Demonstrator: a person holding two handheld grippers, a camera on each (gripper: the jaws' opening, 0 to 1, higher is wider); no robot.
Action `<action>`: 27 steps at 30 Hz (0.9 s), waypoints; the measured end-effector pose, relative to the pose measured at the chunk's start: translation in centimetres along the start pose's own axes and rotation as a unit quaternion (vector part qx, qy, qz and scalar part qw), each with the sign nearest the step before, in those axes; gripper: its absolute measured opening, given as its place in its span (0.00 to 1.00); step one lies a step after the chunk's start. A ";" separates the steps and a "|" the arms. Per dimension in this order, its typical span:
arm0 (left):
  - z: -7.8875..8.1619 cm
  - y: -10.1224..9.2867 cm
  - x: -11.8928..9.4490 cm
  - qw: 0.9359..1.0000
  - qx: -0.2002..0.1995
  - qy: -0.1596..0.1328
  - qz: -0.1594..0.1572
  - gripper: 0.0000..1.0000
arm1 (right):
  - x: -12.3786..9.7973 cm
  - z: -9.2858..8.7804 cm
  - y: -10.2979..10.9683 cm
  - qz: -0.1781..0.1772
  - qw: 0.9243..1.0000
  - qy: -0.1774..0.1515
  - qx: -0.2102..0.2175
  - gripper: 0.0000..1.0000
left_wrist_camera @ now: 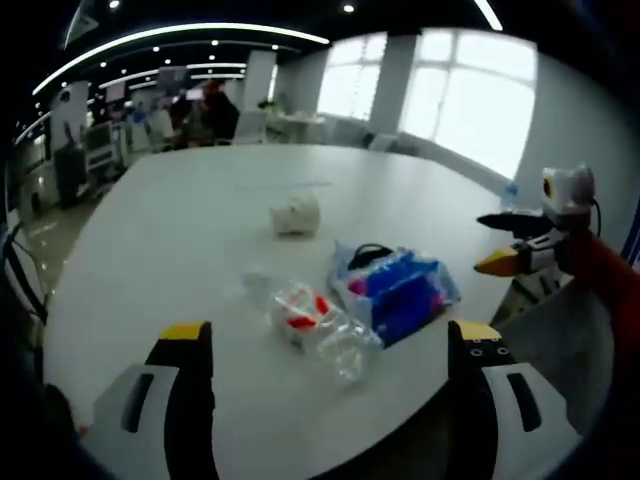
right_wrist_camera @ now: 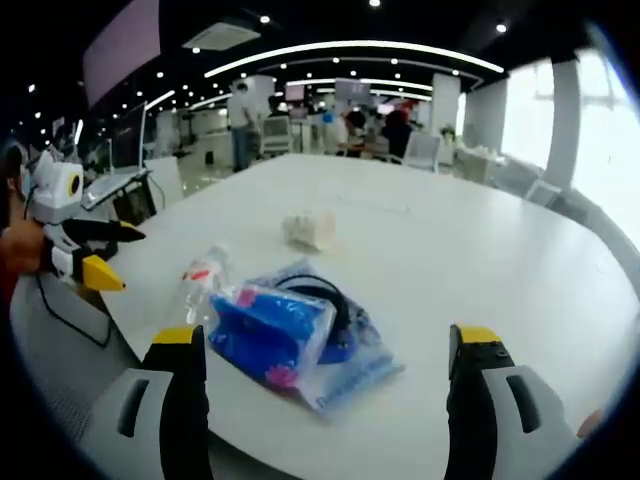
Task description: Arrange the tabletop items into an orderly group along one side of the table until the central work area is clear of visible clutter.
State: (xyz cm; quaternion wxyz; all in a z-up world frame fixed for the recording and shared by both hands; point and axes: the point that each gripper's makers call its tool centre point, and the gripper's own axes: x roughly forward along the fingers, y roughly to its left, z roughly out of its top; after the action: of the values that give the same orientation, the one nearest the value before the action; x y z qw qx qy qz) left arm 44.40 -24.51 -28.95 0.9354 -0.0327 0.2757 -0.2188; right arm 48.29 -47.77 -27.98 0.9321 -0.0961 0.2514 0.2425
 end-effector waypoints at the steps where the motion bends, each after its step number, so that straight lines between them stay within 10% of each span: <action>1: 0.0 0.0 0.0 1.000 0.000 0.001 0.000 0.94 | 0.0 0.0 0.0 0.000 1.000 0.000 0.000 1.00; 27: -0.2 -0.2 0.1 1.000 0.002 0.006 -0.005 0.93 | 0.0 -0.2 0.0 0.000 1.000 0.002 0.002 1.00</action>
State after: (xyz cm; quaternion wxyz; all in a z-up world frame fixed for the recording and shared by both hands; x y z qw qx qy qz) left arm 44.32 -24.77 -29.14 0.9326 -0.0314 0.2808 -0.2245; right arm 48.19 -47.80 -28.10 0.9318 -0.0946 0.2541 0.2415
